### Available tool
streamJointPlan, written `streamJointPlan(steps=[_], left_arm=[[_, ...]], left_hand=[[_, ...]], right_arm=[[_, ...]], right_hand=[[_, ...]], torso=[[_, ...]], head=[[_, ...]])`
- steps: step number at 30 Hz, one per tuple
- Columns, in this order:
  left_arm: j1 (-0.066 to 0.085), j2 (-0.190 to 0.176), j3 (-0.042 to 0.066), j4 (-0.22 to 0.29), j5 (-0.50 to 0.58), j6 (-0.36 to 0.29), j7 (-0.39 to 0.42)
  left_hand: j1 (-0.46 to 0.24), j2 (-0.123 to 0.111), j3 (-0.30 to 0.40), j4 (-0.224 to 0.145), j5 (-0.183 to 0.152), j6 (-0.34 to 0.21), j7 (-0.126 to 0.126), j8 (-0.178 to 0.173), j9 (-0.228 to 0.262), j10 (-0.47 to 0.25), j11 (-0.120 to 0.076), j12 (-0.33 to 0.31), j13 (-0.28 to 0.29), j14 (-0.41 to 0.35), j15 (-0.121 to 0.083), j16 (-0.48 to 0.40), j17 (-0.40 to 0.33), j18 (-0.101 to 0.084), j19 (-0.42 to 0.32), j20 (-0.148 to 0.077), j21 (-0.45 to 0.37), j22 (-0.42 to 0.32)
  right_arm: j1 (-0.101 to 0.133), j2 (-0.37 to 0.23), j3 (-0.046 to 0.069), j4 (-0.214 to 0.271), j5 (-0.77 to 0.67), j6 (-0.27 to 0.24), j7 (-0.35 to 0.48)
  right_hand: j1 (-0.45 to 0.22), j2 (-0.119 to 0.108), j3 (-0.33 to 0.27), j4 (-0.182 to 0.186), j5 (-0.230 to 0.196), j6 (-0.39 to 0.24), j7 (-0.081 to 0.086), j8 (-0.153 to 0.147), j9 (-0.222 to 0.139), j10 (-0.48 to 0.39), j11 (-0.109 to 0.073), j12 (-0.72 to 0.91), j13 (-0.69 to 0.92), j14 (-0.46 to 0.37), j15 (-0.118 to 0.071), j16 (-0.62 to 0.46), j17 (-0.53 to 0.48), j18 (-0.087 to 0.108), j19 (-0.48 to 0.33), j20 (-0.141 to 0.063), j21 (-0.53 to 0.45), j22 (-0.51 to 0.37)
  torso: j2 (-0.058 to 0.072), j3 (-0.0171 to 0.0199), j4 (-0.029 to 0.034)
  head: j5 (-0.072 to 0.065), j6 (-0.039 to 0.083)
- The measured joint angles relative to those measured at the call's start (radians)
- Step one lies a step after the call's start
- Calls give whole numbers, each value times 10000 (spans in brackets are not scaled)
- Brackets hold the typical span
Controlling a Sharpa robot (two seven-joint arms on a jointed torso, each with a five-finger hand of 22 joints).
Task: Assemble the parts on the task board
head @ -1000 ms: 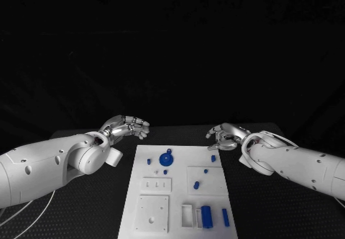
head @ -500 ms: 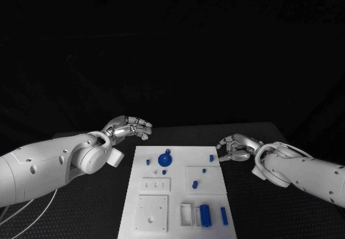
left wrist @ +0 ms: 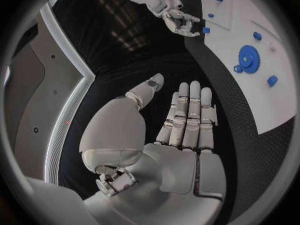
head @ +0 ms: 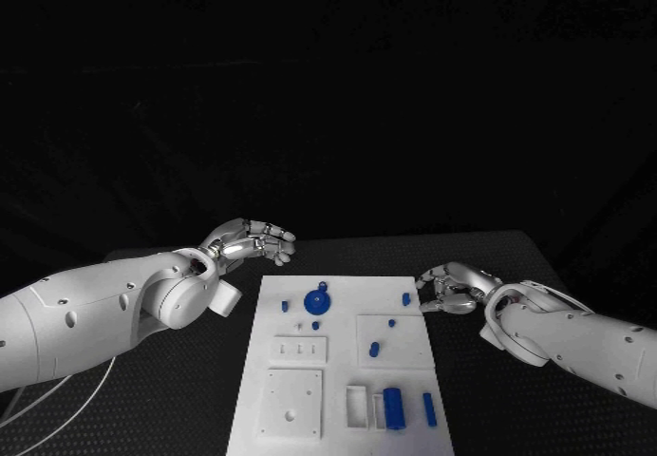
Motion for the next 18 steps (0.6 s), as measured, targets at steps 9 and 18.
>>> streamJointPlan(steps=[9, 18], left_arm=[[0, 1, 0, 15, 9, 0, -9], [0, 4, 0, 78, 11, 0, -14]], left_hand=[[0, 0, 1, 108, 0, -35, 35, 0, 13, 13, 13, -42, 10, 0, 0, 0, 45, 69, 0, 1, 29, -10], [0, 1, -26, 134, 0, -35, 35, 0, 22, 50, 50, -46, 10, 1, 0, 0, 69, 64, 0, 1, 29, -20]], right_arm=[[-96, 348, 0, -317, 101, -299, 2], [-158, 601, 0, -582, 216, -326, 6]], right_hand=[[10, 10, 203, 203, -6, 20, -19, 0, -38, 0, 0, 0, -44, 0, 0, 0, 12, 0, 0, 1, 0, 0], [132, 131, 566, 441, -540, 56, -56, 60, -69, 0, 0, 8, -89, 1, -1, -41, 46, 0, 0, 2, 0, -1]], torso=[[8, -17, -5], [2, -17, -6]], head=[[90, -40], [109, -149]])
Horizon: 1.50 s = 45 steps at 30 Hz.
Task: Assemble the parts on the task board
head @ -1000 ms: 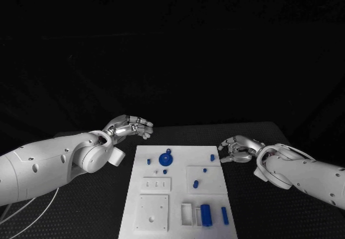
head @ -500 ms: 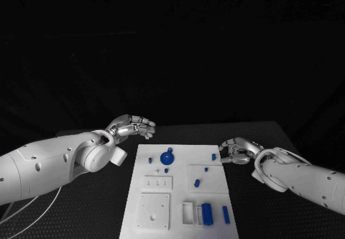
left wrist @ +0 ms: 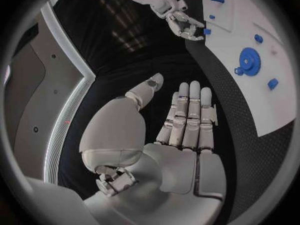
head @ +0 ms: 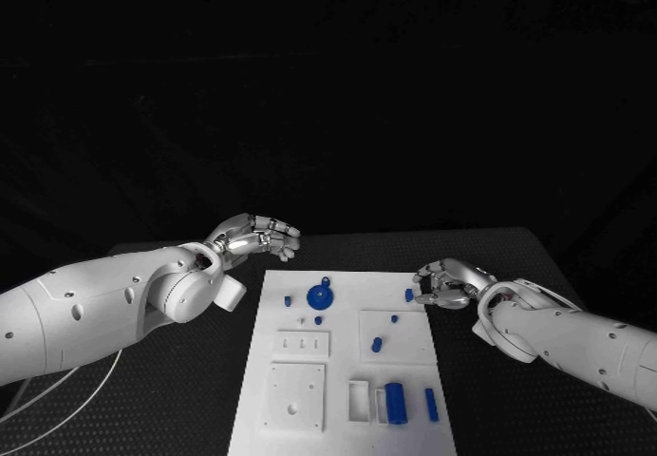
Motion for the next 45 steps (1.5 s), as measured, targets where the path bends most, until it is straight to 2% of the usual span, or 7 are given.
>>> streamJointPlan(steps=[24, 28, 34, 36, 39, 45], left_arm=[[1, -16, -1, 157, 1, -1, -22], [1, -19, -1, 169, 1, -1, -28], [1, -24, -1, 197, 1, -2, -33], [1, -25, 0, 200, 1, -2, -36], [1, -29, 0, 201, 1, -4, -42], [1, -37, 0, 202, 1, -4, -53]], left_hand=[[0, 0, 28, 28, 0, 1, 72, -47, 16, 36, 35, -69, 17, 1, -1, 0, 47, -61, 0, 0, 45, -15], [0, 0, 28, 28, 0, -36, 108, -46, 16, 36, 35, -69, 16, 2, -2, 0, 61, 24, 0, 0, 45, -28], [0, 0, 28, 28, 0, -36, 108, -46, 15, 35, 35, -69, 15, 3, -3, 1, 62, 80, -1, 0, 45, -31], [0, 0, 28, 28, 0, -36, 108, -46, 15, 36, 35, -69, 15, 3, -4, 1, 69, 81, -1, 0, 45, -31], [0, 0, 28, 28, 0, -36, 108, -46, 15, 36, 35, -69, 21, 3, -3, 1, 68, 81, -1, 1, 45, -32], [0, 0, 28, 28, 0, -36, 108, -46, 23, 35, 35, -69, 24, 3, -4, 1, 79, 77, -1, 0, 44, -32]], right_arm=[[-151, 293, 0, -177, 221, 16, 95], [-151, 354, 0, -238, 237, 15, 97], [-189, 426, -4, -268, 254, 23, 97], [-195, 432, -5, -280, 257, 26, 97], [-195, 432, -5, -302, 260, 29, 97], [-195, 438, -5, -320, 261, 51, 86]], right_hand=[[37, 37, 123, -60, -45, 6, -6, 55, -9, 0, 0, 35, -8, 1, -2, 0, 34, 0, 1, 2, 0, 0], [77, 77, 148, -34, -44, 6, -6, 87, -9, 0, 0, 75, -8, 2, -2, 1, 38, 0, 0, 2, 0, 0], [44, 109, 204, -34, -44, 7, -7, 137, -8, 0, 0, 75, -21, -5, -68, 1, 57, 0, 1, 3, 0, 0], [62, 195, 278, -50, -180, 8, -7, 214, 5, 0, 0, 75, -29, 6, -108, 1, 66, 1, 1, 3, 0, 0], [62, 196, 401, -3, -354, 8, -8, 270, 18, 0, 0, 75, -43, -17, -162, 1, 78, 1, 1, 3, 0, 0], [43, 215, 481, 23, -354, 8, -8, 346, 38, 0, 0, 74, -54, 2, -183, 2, 86, 1, 0, 4, 38, 0]], torso=[[-6, 11, -14], [-6, 10, -11], [-13, 6, -11], [-13, 6, -12], [-14, 5, -12], [-20, 5, -12]], head=[[38, -157], [44, -180], [54, -216], [54, -224], [39, -236], [34, -242]])
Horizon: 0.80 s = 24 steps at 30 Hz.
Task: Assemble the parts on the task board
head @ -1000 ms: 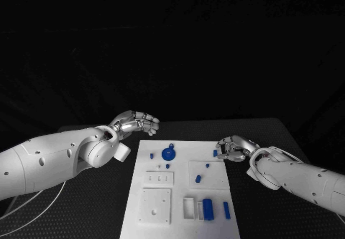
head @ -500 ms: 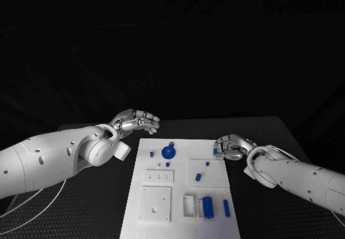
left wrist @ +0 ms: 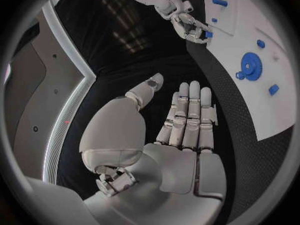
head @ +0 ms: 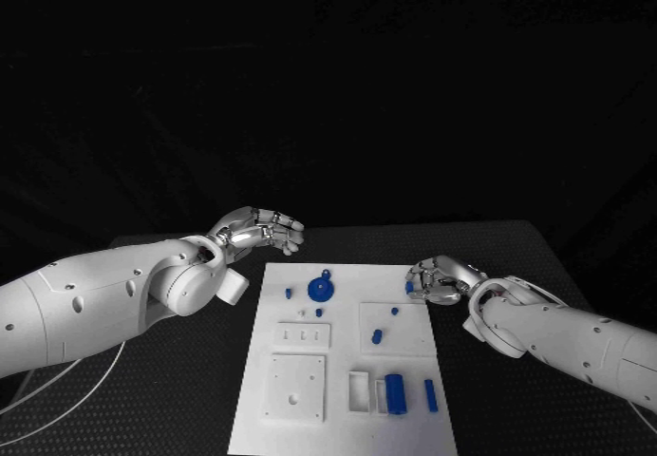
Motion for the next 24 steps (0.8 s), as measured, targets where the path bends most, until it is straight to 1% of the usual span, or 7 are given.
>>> streamJointPlan(steps=[5, 11, 14, 16, 20, 22, 24], left_arm=[[0, 0, 0, 0, 0, 0, -10], [0, 0, 0, 0, 0, -2, -26], [0, 0, 0, 0, 0, -3, -35], [0, 0, 0, 0, 0, -3, -40], [0, -2, 0, -1, 0, -5, -54], [0, 5, 0, -12, 0, -5, -63], [0, 13, 0, -15, 0, -5, -68]], left_hand=[[0, 0, 0, 0, 0, 0, 0, 0, -1, 0, 0, 0, 0, 0, 0, 0, 3, -5, 0, 0, 0, 0], [0, 0, 0, 0, 0, 0, 0, 0, -1, 0, 0, 0, -1, 0, 0, 0, 11, -49, 0, 0, 3, -9], [0, 0, 0, 0, 0, 0, 0, -15, -2, -35, 35, 0, -2, 0, 0, 0, 21, -53, 0, 0, 40, -9], [0, 0, 0, 0, 0, 0, 0, -40, -2, -35, 35, 0, -2, 1, 0, 0, 21, -55, 0, 0, 40, -9], [0, 0, -5, 43, 0, -36, 36, -40, -2, -35, 35, -29, 8, 0, -1, 0, 34, -59, 0, 0, 40, -20], [0, 0, 4, 52, 0, -36, 36, -40, -3, -35, 35, -42, 8, 0, 0, 0, 35, -61, 0, 0, 40, -19], [0, 0, 4, 52, 0, -36, 36, -40, -3, -35, 35, -47, 7, 0, 0, 0, 45, -63, 0, 0, 40, -31]], right_arm=[[0, 33, -1, -5, -2, 32, -6], [-14, 53, -5, -23, -15, 92, -17], [-22, 55, -7, -25, -24, 139, -23], [-24, 61, -8, -25, -31, 166, -27], [-25, 80, -8, -18, -58, 231, -45], [-26, 95, -9, -18, -90, 265, -59], [-27, 97, -9, -19, -112, 297, -69]], right_hand=[[-33, 33, 40, -17, 0, 0, -1, 57, 17, 0, 0, -2, -11, -21, -53, 1, 5, -1, -2, 2, 0, 0], [-77, 77, 40, -17, 0, 1, -1, 98, 39, 0, 0, -4, -20, -22, -54, 1, 16, 1, -16, 16, 0, 0], [-77, 76, 40, -17, 0, 1, -1, 117, 53, 0, 0, -5, -20, -17, -57, 1, 23, 1, -15, 16, 0, 0], [-126, 126, 40, -17, 0, 2, -2, 117, 56, 0, 0, -5, -20, -8, -108, 1, 29, 1, -15, 16, 0, 0], [-173, 172, 40, -17, -39, 5, -5, 223, 103, 0, 0, -7, -30, -20, -123, 1, 43, 1, -41, -5, 39, 0], [-223, 223, 56, -1, -39, 7, -7, 358, 177, 0, 0, -7, -43, -22, -200, 1, 49, 3, -65, -11, 40, -1], [-215, 251, 81, 25, -39, 9, -9, 406, 241, 0, 0, -9, -48, -26, -262, 1, 58, 4, -72, -7, 40, -1]], torso=[[-1, 1, -4], [-1, 7, -9], [0, 7, -12], [1, 7, -11], [2, 7, -12], [2, 7, -12], [2, 7, -7]], head=[[22, -2], [27, -24], [28, -32], [28, -36], [38, -55], [40, -62], [39, -55]])
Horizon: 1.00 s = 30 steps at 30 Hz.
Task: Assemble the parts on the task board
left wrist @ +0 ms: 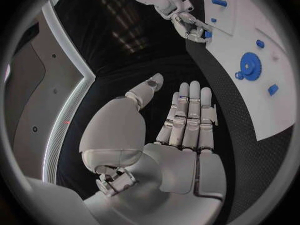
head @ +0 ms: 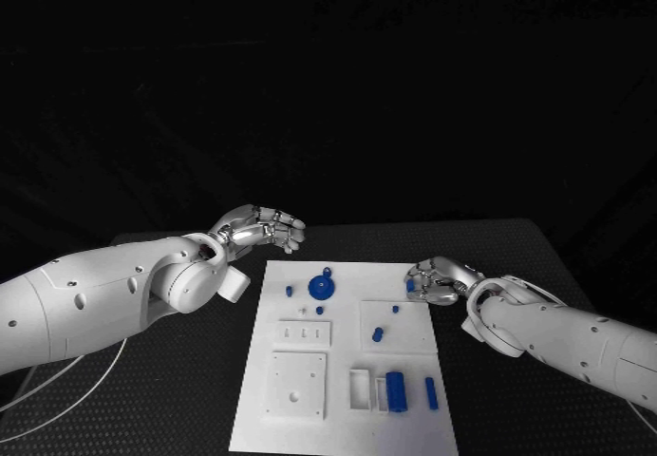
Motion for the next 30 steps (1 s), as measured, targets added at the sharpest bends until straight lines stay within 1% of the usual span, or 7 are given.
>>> streamJointPlan(steps=[4, 6, 8, 15, 21, 23, 30], left_arm=[[0, 0, 0, 2, 0, 0, -9], [0, -3, 0, 2, 0, -3, -13], [0, -3, 0, 1, 0, -6, -16], [0, -4, 0, 3, 0, -7, -25], [0, -8, 0, 6, 0, -9, -34], [0, -8, 0, 6, 0, -9, -36], [0, -7, 0, 6, 0, -9, -43]], left_hand=[[0, 0, 0, 0, 0, 0, 0, 0, 0, 0, 0, 0, 0, 0, 0, 0, 0, -9, 0, 0, 0, 0], [0, 0, 0, 0, 0, 0, 0, -38, 9, -1, 5, 0, 0, 0, 0, 0, 1, -18, 0, 0, 0, 0], [0, 0, 0, 0, 0, 0, 0, -38, 9, -2, 71, 0, 0, 0, 0, 0, 15, -22, 0, 0, 0, -9], [0, 0, 0, 0, 0, -35, 35, -37, 8, -1, 70, 0, -2, 0, 0, 0, 15, -61, 0, 0, 0, -10], [40, 40, 0, 0, 0, -36, 35, -38, 7, -1, 70, 0, -2, 1, -1, 0, 19, 60, 0, 0, -1, -12], [40, 40, 0, -1, 0, -35, 35, -38, 7, -1, 70, 0, -2, 1, -1, 0, 24, 66, 0, 0, -1, -12], [40, 40, 28, 27, 0, -36, 35, -37, 6, -1, 70, -37, 7, 1, -1, 0, 23, 66, 0, 0, -1, -13]], right_arm=[[1, 12, 2, -7, -28, 39, -5], [4, 22, 4, -9, -39, 56, -6], [6, 31, 5, -15, -47, 66, -6], [8, 26, 8, -33, -84, 68, -7], [13, 9, 11, -82, -125, 57, -7], [14, 2, 12, -92, -137, 51, -7], [16, -15, 14, -112, -187, 35, -7]], right_hand=[[11, 86, 59, 24, 0, 1, -1, 66, 55, 0, 0, -9, -15, -4, -5, 1, 12, 1, -1, 1, 39, -4], [11, 85, 86, 30, 0, 2, -2, 66, 72, 0, 0, -9, -16, -5, -6, 1, 12, 2, -1, 1, 39, -4], [12, 85, 97, 41, 0, 2, -3, 114, 94, 0, 0, -9, -28, 20, -30, 1, 12, 3, -1, 1, 39, -3], [77, 150, 196, 32, 0, 6, -6, 122, 135, 1, -1, -15, -28, 19, -61, 1, 20, 7, -1, 2, 39, -4], [78, 229, 235, 14, 1, 12, -12, 181, 179, 7, -7, -17, -39, 17, -63, 1, 32, 11, 0, 3, 39, -4], [78, 229, 251, -2, 0, 14, -14, 181, 194, 40, -40, -19, -39, 17, -63, 1, 32, 12, 6, -3, 39, -5], [78, 229, 263, -14, 1, 19, -19, 232, 238, 45, -45, 13, -38, 51, -99, 2, 45, 13, 40, -37, 77, -5]], torso=[[-1, 0, 7], [-1, 0, 7], [0, 1, 7], [1, 2, 2], [3, 6, 0], [3, 6, -2], [3, 9, 1]], head=[[-12, 16], [-13, 23], [-4, 26], [-5, 16], [-11, 3], [-4, -2], [-1, -21]])
